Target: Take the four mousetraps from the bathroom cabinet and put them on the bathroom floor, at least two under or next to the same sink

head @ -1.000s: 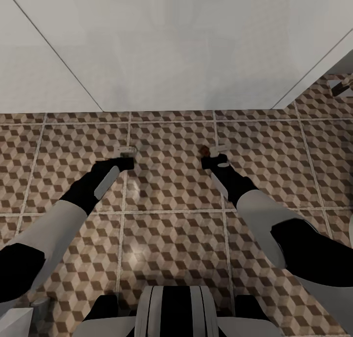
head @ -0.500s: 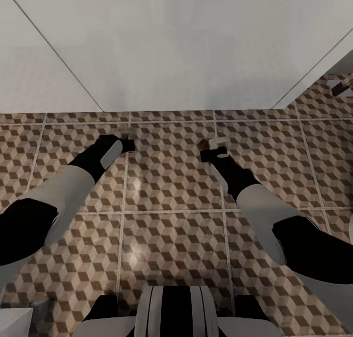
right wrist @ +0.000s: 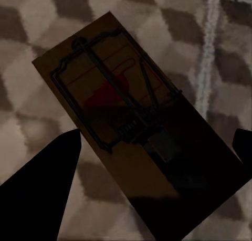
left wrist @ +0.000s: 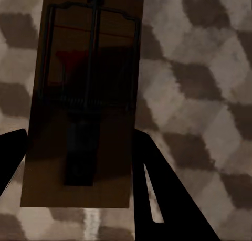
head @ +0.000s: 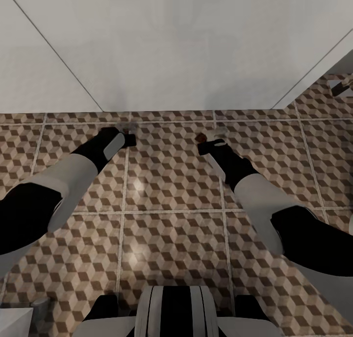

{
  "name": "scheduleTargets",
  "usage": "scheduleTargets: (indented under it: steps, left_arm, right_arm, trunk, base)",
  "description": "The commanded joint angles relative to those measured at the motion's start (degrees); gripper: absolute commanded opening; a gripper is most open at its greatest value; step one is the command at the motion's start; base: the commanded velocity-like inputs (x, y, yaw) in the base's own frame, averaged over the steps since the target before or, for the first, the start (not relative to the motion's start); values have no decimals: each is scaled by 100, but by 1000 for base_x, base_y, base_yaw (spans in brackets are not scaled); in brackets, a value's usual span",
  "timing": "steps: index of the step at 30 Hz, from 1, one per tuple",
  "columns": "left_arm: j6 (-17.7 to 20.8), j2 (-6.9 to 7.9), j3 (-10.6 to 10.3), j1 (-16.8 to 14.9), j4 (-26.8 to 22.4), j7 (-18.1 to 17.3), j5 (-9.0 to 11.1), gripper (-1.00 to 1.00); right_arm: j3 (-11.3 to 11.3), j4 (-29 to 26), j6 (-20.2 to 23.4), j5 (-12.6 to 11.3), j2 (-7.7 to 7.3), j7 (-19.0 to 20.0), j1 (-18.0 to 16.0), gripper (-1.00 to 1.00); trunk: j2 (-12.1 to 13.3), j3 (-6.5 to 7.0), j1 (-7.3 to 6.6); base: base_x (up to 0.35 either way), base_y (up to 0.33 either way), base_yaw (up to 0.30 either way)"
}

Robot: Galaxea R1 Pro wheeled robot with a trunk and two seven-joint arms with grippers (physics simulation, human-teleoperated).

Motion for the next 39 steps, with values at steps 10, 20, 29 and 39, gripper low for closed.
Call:
scheduleTargets:
  steps: [10, 20, 29, 39]
  left_arm:
    - [-690, 36, -67, -6, 628, -499, 61, -100]
    - [-764, 7, -75, 92, 672, -553, 78, -100]
    - [-1126, -4, -75, 207, 682, -729, 79, -100]
    - [-1186, -14, -70, 353, 655, -1251, 86, -100]
  right_arm:
    - [41, 395, 31, -57, -7, -43, -17, -100]
    - [36, 387, 29, -56, -10, -43, -16, -100]
    - [32, 394, 29, -57, -16, -43, -17, -100]
    - [55, 394, -26, -51, -16, -38, -16, -100]
  trunk:
    - [-1, -3, -1]
    - [-1, -3, -1]
    - [-1, -3, -1]
    - [-1, -3, -1]
  base:
    - [0, 0, 0]
    - [0, 0, 0]
    - [0, 0, 0]
    - [0, 0, 0]
